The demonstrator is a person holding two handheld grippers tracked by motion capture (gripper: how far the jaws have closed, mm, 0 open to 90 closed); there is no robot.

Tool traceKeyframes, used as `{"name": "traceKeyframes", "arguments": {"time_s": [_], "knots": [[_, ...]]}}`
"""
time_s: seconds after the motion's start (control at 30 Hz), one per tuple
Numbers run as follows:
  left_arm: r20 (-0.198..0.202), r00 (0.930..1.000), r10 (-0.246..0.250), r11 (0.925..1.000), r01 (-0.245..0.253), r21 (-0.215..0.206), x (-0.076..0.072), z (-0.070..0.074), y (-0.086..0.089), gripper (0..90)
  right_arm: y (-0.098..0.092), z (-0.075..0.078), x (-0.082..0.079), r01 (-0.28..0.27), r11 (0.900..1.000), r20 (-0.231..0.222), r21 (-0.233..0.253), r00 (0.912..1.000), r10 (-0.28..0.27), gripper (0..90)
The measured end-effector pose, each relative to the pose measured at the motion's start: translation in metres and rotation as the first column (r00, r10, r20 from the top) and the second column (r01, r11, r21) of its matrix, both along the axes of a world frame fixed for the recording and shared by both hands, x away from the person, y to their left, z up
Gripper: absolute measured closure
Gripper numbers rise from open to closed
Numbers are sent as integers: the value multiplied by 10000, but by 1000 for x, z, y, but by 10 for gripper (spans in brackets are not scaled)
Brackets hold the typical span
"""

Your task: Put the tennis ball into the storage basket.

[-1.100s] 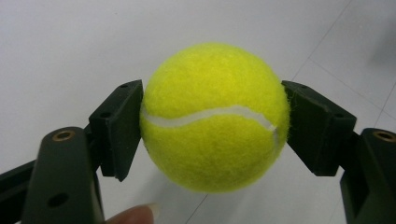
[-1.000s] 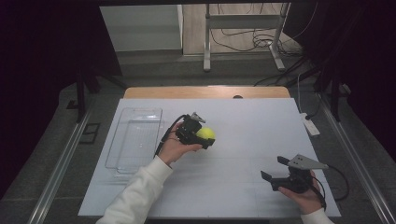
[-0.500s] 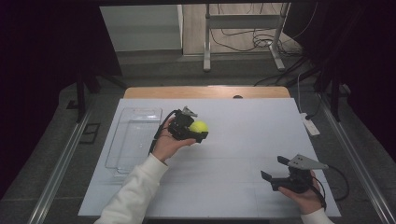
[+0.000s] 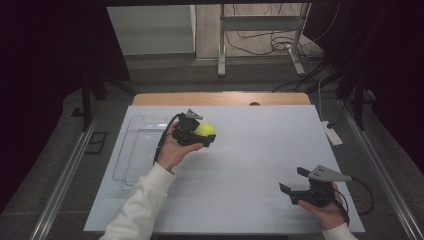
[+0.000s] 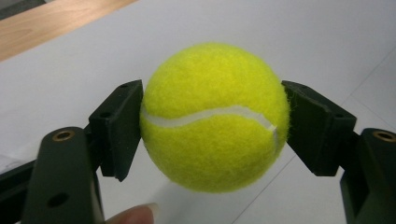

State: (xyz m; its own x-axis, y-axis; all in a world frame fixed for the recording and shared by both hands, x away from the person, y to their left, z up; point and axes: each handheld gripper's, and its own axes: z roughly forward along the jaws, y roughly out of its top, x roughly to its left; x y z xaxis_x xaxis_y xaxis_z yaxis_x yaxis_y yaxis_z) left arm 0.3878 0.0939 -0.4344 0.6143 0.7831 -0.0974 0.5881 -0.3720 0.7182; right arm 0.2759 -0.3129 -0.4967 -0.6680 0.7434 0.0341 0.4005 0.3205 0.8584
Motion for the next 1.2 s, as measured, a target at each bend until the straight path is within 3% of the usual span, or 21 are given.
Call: {"name": "traceKeyframes", "arguments": {"time_s": [1.2], "knots": [[210,9922,1226,9924,-1223,-160,6,6,46,264,0,0,0,19,10000,29,22,10000,-19,101]]}}
